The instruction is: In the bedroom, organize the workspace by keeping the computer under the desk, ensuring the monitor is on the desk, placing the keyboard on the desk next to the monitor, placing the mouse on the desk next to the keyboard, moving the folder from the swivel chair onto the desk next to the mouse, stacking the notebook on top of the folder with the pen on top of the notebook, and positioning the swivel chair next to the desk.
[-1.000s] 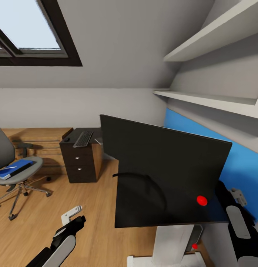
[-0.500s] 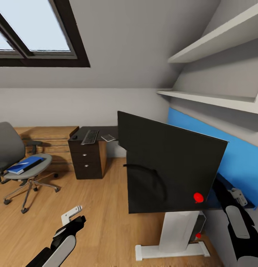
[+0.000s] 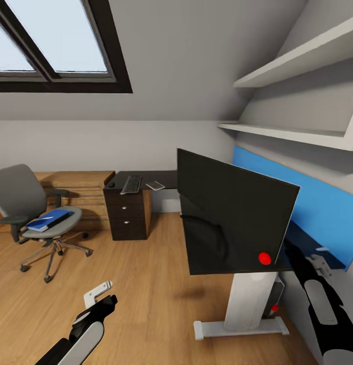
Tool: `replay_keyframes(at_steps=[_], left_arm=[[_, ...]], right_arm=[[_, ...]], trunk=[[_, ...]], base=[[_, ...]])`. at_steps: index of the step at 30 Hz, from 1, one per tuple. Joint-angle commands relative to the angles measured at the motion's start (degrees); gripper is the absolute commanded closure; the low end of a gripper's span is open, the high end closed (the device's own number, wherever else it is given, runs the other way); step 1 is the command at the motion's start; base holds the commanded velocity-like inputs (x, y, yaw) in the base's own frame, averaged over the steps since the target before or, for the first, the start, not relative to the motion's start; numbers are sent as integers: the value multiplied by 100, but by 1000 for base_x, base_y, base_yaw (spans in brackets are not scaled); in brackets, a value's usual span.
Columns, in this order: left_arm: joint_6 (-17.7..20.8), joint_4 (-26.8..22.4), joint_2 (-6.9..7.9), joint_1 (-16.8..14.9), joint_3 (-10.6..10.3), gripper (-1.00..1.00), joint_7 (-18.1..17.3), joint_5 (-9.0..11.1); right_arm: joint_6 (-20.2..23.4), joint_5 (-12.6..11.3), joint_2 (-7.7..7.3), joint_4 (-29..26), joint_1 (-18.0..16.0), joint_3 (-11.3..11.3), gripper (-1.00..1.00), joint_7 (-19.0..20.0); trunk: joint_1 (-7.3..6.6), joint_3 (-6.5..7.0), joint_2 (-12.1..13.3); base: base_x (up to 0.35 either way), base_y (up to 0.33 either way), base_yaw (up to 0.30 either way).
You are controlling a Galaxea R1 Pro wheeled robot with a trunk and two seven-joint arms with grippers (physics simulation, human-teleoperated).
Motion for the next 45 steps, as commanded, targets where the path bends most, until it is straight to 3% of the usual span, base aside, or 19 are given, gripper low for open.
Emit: replay_keyframes(at_steps=[1,18,19,26,27,33,41,45], left_arm=[[29,-8,6,-7,-12,-100,34,11],[29,-8,6,-7,-55,-100,33,11],[29,-8,6,-7,-55,-100,33,11],[29,-8,6,-7,-56,-100,33,11],[29,-8,6,-7,-56,-100,33,11],[29,-8,6,-7,-56,-100,33,11],[29,-7,6,-7,-56,-100,33,11],[29,-6,6,-7,-54,-100,33,11]], right_arm=[[28,-45,-1,-12,-3,29,-100,-33],[21,-122,18,12,-3,-1,-100,-75],[38,-356,27,23,-3,10,-100,-77],[123,-832,30,53,-3,48,-100,-77],[216,-1045,35,67,-3,52,-100,-73],[315,-1427,49,74,-3,59,-100,-69],[335,-1662,62,55,-3,66,-100,-51],[320,-1697,165,26,-3,69,-100,-36]], trunk=[[-1,-7,-4],[-1,-7,-4],[-1,-7,-4],[-1,-7,-4],[-1,-7,-4],[-1,-7,-4],[-1,-7,-4],[-1,-7,-4]], base=[[-39,-55,0],[-4,-220,0],[0,-11,0],[0,-5,0],[0,0,0],[0,0,0],[0,0,0],[0,0,0]])
